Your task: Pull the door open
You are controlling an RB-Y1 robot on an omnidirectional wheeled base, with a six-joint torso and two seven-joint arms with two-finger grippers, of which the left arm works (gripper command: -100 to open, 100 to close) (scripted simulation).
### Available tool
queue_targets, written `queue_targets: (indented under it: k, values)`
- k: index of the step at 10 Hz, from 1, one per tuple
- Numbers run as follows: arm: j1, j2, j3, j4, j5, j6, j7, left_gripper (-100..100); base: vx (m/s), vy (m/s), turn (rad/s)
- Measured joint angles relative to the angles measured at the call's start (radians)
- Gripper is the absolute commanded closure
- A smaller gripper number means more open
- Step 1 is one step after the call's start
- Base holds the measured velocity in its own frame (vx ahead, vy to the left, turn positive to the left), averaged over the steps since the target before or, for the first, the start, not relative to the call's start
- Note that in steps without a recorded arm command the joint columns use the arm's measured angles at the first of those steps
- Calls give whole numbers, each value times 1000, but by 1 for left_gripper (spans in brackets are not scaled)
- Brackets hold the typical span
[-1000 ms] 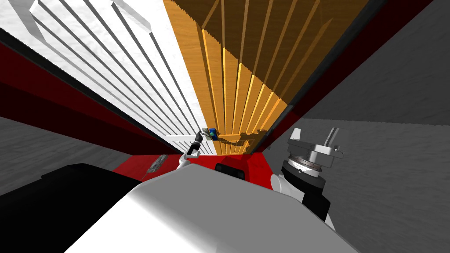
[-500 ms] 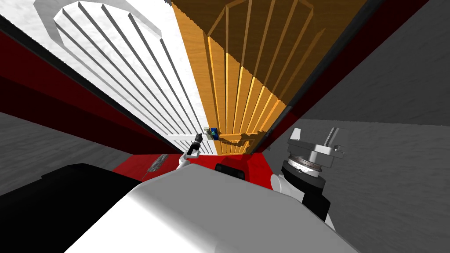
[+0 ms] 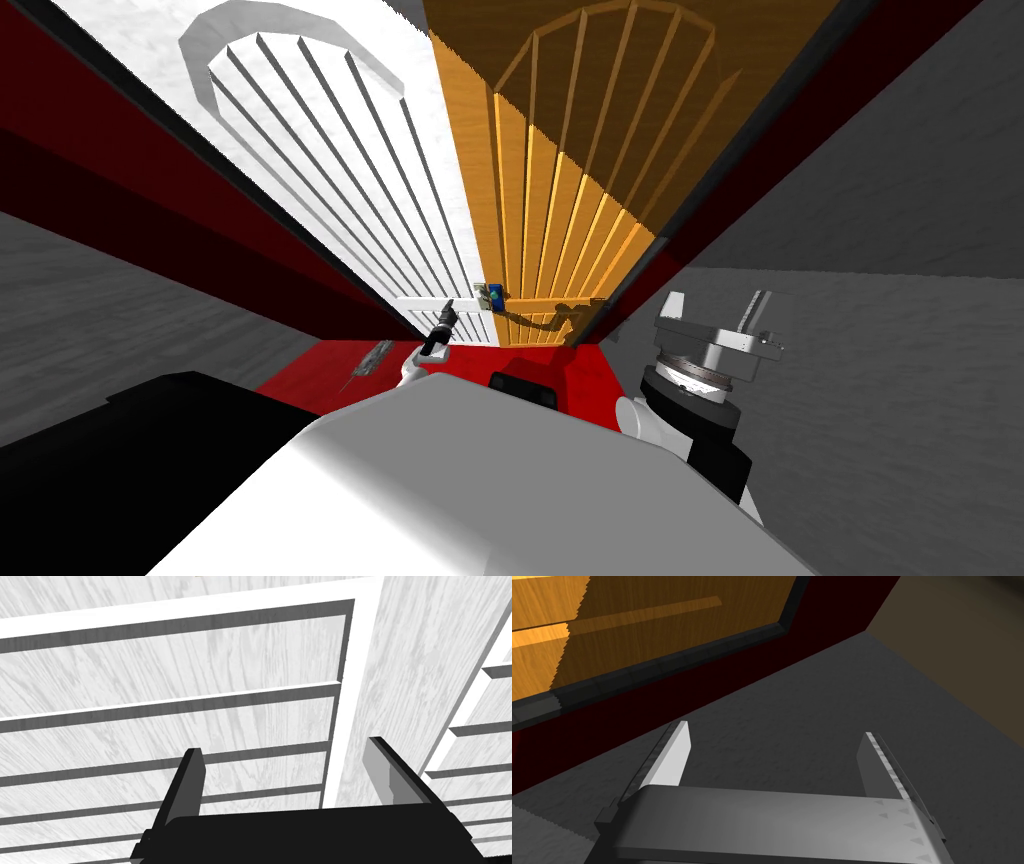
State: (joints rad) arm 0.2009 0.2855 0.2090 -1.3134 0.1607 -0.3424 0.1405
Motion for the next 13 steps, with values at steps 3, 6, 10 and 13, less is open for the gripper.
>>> queue_targets:
  k: [3, 6, 10, 13]
  values:
    - [11, -8, -23, -35, -2, 6, 4, -100, -161, -138, -82]
    - [31, -9, -27, -63, -1, 11, 7, -100, -12, 5, 96]
    - [31, 16, 41, -4, 5, 15, -2, -100, 121, 111, 80]
    - [21, 13, 45, 1, 5, 15, -6, -100, 180, 25, -82]
